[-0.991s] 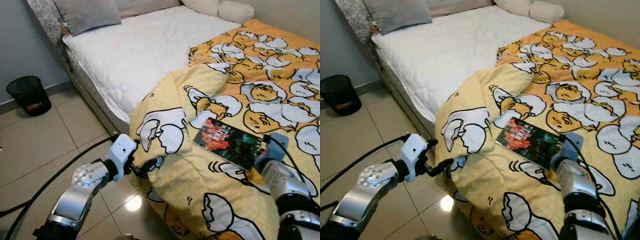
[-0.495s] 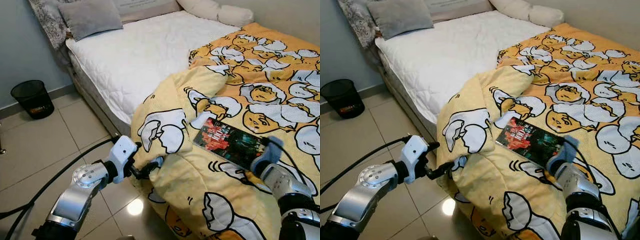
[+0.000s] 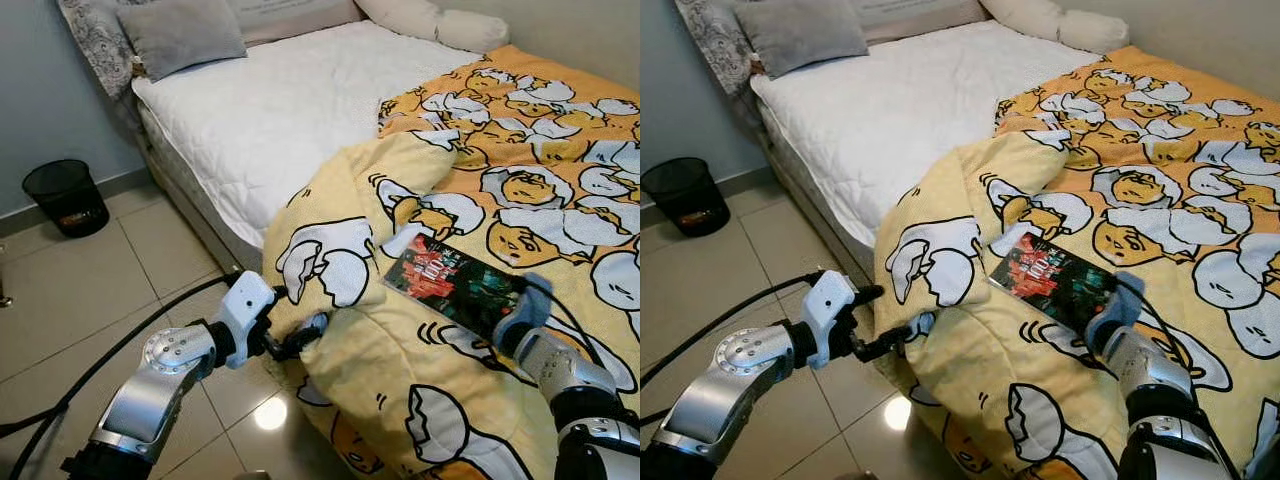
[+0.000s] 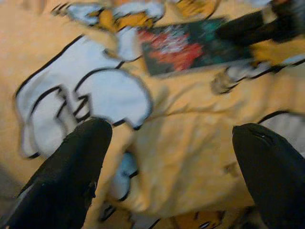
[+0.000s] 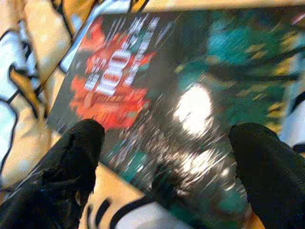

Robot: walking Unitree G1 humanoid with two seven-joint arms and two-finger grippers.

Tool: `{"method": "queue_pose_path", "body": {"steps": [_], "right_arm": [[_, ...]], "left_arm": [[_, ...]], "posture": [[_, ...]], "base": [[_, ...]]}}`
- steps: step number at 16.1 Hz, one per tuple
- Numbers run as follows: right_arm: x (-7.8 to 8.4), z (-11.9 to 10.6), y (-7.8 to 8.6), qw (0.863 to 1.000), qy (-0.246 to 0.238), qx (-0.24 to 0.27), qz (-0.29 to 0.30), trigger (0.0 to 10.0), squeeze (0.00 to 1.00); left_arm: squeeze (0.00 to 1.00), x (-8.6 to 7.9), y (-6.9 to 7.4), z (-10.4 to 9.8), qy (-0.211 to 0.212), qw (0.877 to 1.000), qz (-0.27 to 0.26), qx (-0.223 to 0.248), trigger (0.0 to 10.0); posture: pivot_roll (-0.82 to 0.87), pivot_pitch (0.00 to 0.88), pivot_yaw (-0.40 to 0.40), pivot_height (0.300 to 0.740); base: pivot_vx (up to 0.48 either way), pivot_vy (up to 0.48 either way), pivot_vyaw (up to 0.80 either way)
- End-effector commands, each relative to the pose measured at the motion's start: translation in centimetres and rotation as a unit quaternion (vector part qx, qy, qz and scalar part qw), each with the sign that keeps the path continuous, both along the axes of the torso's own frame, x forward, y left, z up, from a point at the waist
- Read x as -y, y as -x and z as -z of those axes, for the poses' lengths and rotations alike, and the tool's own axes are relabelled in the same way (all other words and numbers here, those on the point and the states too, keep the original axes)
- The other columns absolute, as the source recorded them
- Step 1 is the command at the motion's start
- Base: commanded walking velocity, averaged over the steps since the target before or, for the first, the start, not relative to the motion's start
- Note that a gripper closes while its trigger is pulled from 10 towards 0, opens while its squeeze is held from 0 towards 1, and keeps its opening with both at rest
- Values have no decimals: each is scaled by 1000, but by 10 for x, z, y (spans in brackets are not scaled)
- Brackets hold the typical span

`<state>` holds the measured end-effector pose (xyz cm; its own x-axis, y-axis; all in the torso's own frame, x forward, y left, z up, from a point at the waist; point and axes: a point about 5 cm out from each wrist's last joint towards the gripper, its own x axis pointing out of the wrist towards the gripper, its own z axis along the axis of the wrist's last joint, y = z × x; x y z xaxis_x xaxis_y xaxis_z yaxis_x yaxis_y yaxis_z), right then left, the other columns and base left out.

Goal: Clean up the room

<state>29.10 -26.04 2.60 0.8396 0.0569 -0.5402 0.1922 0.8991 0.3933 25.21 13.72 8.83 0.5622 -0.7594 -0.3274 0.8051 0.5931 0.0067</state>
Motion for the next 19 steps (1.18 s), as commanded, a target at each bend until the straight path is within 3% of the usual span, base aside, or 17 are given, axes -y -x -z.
{"method": "queue_pose_path", "body": {"steps": [1, 6, 8, 10, 14, 16, 19], "right_arm": [[12, -4, 2, 1000, 11, 8, 23, 10000, 0], [16, 0, 7, 1000, 20, -2, 24, 10000, 0], [7, 5, 9, 1000, 8, -14, 0, 10000, 0], [-14, 7, 9, 998, -33, -6, -59, 10000, 0], [-35, 6, 17, 983, -104, -10, -149, 10000, 0], [-38, 3, 20, 977, -146, -3, -157, 10000, 0], [-29, 11, 23, 985, -115, -33, -123, 10000, 0]], "left_arm": [[969, 2, 3, -5, 13, 1000, 18, -4, 10000], [945, -2, 6, -3, 0, 999, 31, -15, 10000], [945, -2, 6, -3, -1, 999, 31, -17, 10000], [945, -2, 6, -3, -2, 999, 32, -17, 10000], [945, -3, 7, -3, -2, 999, 33, -19, 10000], [945, -4, 8, -3, -3, 999, 34, -21, 10000], [941, -4, 9, -2, -4, 999, 36, -23, 10000]], "posture": [[44, 0, 22, 740], [43, 0, 26, 740], [44, 0, 26, 740], [46, 0, 26, 740], [48, 0, 25, 740], [49, 0, 24, 740], [47, 0, 28, 740]], "base": [[0, 0, 0], [0, 0, 0], [0, 0, 0], [0, 0, 0], [0, 0, 0], [0, 0, 0], [0, 0, 0]]}}
